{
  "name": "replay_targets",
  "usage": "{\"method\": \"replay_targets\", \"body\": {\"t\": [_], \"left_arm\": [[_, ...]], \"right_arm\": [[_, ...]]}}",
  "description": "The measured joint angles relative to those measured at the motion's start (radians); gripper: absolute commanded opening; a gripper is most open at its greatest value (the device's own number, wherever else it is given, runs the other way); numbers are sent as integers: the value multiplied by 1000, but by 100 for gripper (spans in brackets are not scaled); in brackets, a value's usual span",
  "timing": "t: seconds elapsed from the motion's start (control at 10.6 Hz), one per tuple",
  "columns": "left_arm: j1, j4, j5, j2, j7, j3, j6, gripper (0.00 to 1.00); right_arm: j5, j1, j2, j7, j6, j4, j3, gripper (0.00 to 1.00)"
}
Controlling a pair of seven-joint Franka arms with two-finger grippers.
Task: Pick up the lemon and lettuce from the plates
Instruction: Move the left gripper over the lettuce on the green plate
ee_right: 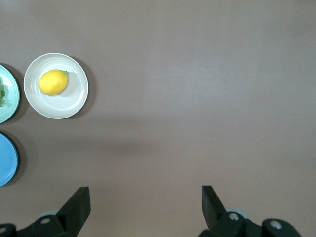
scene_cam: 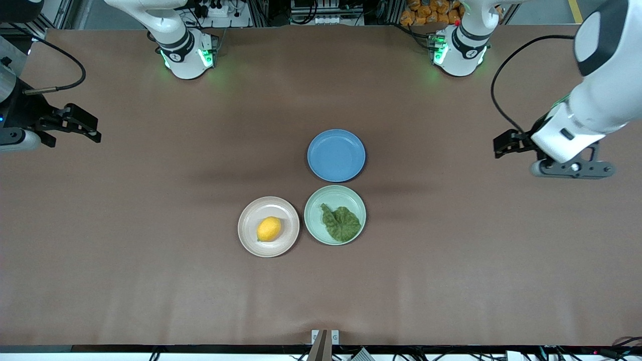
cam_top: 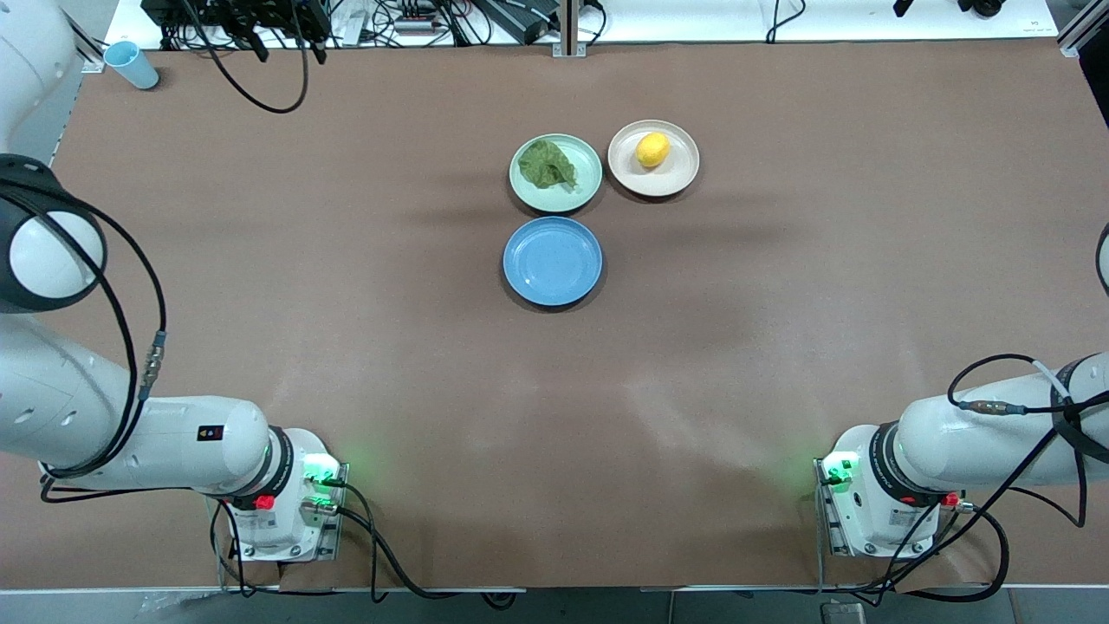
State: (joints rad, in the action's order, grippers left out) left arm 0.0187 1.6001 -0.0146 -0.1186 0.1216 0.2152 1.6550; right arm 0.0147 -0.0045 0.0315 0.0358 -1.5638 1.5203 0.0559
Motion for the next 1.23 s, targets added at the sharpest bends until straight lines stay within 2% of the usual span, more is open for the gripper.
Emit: {"method": "replay_targets", "body": {"t": [0.76,1.23], "left_arm": [[-166,3,9,-144,178,18,136,100],[-222,-2,9,-244,213,18,242,100]], "right_arm": [[0,0,1,0,-2,12,1,100],[0,0,2,0,-4,19,1,100]]}}
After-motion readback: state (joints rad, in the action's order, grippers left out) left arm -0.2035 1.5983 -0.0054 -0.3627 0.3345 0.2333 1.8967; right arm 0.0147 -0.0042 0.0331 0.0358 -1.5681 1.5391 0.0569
